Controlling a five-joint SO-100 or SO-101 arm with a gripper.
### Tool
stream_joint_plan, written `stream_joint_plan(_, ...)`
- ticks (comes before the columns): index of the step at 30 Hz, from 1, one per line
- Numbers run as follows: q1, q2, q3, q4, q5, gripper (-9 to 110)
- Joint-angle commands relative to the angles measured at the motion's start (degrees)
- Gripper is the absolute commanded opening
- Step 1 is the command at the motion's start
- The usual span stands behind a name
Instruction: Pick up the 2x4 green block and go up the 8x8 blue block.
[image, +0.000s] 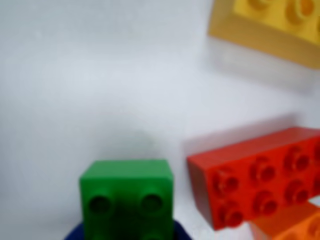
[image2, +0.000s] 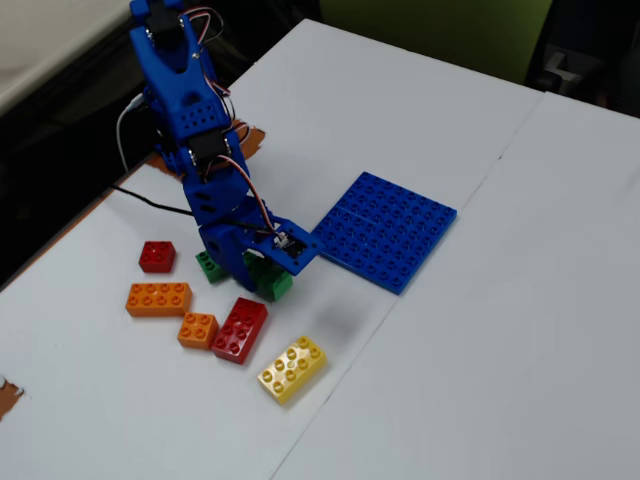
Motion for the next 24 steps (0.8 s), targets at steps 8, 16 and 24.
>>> stream_joint_plan(8,-11.6,20.83,-4.13,15.21,20.74,3)
stream_joint_plan(16,-20.65,23.55,-6.24,12.57,30.94,2)
stream_joint_plan(24,-25.05,26.63,-6.42,11.87,33.75,2)
